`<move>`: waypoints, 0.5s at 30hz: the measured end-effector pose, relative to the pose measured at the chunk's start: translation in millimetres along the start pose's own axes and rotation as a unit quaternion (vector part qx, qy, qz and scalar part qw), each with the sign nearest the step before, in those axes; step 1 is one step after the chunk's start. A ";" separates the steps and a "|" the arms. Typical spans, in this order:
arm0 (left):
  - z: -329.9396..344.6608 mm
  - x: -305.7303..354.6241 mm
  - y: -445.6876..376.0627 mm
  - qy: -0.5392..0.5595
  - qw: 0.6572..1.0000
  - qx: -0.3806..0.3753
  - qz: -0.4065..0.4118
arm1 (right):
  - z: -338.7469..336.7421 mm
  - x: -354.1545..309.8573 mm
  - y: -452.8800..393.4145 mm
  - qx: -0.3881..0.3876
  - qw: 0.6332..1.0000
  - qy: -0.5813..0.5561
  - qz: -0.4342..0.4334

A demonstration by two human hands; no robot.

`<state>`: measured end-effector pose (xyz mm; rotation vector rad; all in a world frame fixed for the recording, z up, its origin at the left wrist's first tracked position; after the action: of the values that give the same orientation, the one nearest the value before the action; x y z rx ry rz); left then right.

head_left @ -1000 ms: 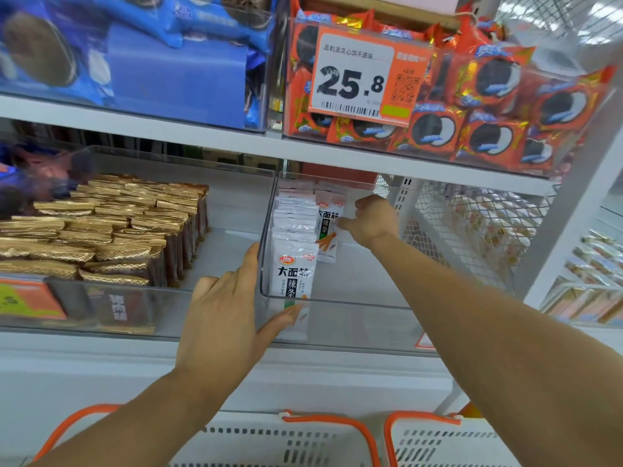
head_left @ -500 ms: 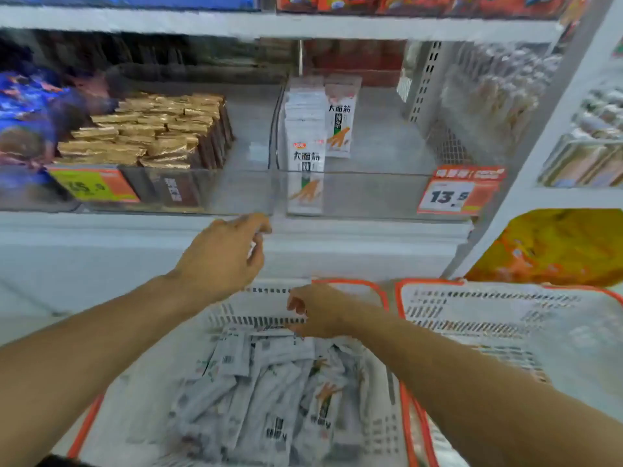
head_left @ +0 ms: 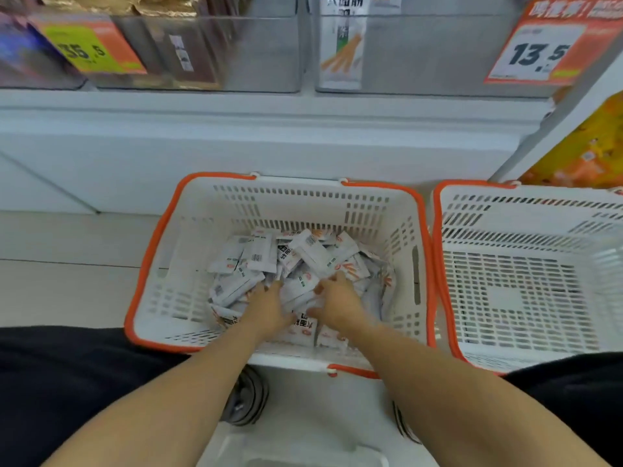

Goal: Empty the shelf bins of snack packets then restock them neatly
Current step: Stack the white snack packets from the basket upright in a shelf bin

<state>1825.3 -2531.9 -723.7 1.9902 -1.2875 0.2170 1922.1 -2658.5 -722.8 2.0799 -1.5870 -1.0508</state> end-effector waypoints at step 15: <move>-26.2 8.2 -15.2 0.015 0.993 0.076 0.093 | -37.9 -4.2 -47.7 0.053 0.998 0.037 -0.005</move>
<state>1848.4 -2517.1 -708.5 1.9844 -1.4746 0.4452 1981.6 -2645.5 -726.3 2.1723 -1.6309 -0.9003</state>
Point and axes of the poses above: each hand's wrist, its own y-axis away from the middle knuckle, its own z-axis out of the palm, x = y × z, the point moved 10 cm from there along -y, towards the middle knuckle, and after that the axes turned 15 degrees about z, right-handed, at the moved point
